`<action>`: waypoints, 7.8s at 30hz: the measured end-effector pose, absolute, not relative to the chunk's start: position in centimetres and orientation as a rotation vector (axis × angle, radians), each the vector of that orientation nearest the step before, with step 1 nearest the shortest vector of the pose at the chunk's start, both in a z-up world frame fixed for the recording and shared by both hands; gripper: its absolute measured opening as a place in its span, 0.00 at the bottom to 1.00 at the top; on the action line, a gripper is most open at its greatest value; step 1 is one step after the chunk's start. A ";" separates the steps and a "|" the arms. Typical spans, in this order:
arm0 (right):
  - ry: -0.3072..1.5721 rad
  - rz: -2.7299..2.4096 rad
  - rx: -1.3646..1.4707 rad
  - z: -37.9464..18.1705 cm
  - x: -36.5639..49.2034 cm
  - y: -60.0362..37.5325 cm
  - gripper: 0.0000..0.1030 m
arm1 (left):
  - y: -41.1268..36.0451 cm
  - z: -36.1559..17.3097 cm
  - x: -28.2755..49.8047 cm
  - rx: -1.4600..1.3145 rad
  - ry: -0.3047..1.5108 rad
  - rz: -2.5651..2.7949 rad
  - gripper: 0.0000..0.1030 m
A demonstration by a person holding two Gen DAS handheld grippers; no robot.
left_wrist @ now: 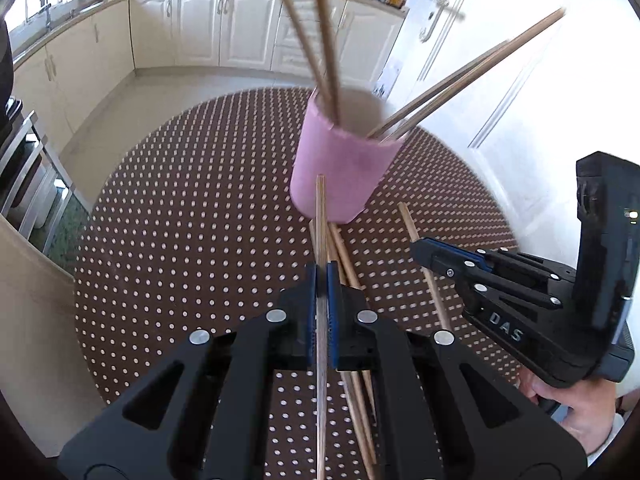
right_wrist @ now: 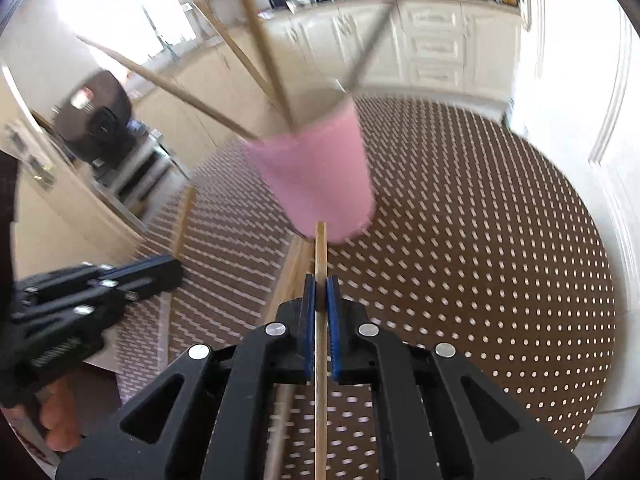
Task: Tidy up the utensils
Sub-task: 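Lift both held sticks upright and carry them above the pink cup, then lower the sticks into the pink cup and open both grippers, then move both open grippers back down to the stick pile beside the cup, then close the left gripper on a stick while the right gripper grasps another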
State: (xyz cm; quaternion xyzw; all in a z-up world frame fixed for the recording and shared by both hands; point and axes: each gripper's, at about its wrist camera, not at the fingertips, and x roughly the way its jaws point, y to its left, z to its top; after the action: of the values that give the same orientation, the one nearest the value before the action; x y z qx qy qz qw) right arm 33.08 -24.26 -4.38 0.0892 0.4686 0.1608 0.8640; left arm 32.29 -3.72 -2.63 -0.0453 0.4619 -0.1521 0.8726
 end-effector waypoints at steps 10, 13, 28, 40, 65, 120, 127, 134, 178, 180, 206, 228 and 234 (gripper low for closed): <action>0.734 0.410 0.224 2.4 29.7 -23.7 0.05 | -3.4 2.8 28.8 -0.114 0.829 -0.349 0.05; 0.678 0.411 0.212 3.8 28.8 -23.6 0.05 | -3.5 4.2 27.8 -0.115 0.786 -0.357 0.05; 0.331 0.304 0.128 9.0 24.2 -24.7 0.04 | -4.0 10.0 26.2 -0.096 0.525 -0.334 0.05; 0.115 0.163 0.153 9.1 26.2 -26.7 0.04 | -4.5 13.4 27.8 -0.136 0.312 -0.299 0.05; 0.020 0.155 0.187 8.3 30.1 -27.1 0.04 | -5.6 8.9 33.5 -0.119 0.291 -0.264 0.06; 0.192 0.217 0.156 8.2 24.9 -26.5 0.25 | -4.6 8.7 27.0 -0.085 0.400 -0.226 0.58; 0.271 0.221 0.152 5.7 22.6 -26.1 0.27 | -4.3 7.2 24.8 -0.067 0.464 -0.245 0.59; 0.472 0.257 0.127 1.8 23.2 -24.7 0.30 | -4.4 3.7 25.1 -0.040 0.651 -0.281 0.59; 1.003 0.248 0.173 -8.4 31.9 -24.1 0.41 | -8.9 -11.4 37.9 -0.030 1.157 -0.263 0.35; 1.014 0.251 0.173 -8.4 32.1 -24.2 0.41 | -9.4 -11.4 38.4 -0.019 1.159 -0.256 0.35; 1.168 0.291 -0.010 -8.4 34.9 -20.5 0.39 | -6.4 -11.0 38.8 0.006 1.177 -0.304 0.18; 1.148 0.288 0.005 -10.3 37.1 -20.7 0.05 | -6.4 -10.5 38.5 -0.025 1.128 -0.304 0.06; 1.136 0.310 0.062 -9.1 36.1 -21.9 0.04 | -6.0 -8.7 37.2 -0.029 1.094 -0.320 0.06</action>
State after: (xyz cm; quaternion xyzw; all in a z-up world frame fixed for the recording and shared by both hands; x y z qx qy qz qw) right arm 36.08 -21.87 -9.13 0.0293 0.5357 0.1460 0.8312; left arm 37.18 -5.99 -8.71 -0.0135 0.5177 -0.1515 0.8419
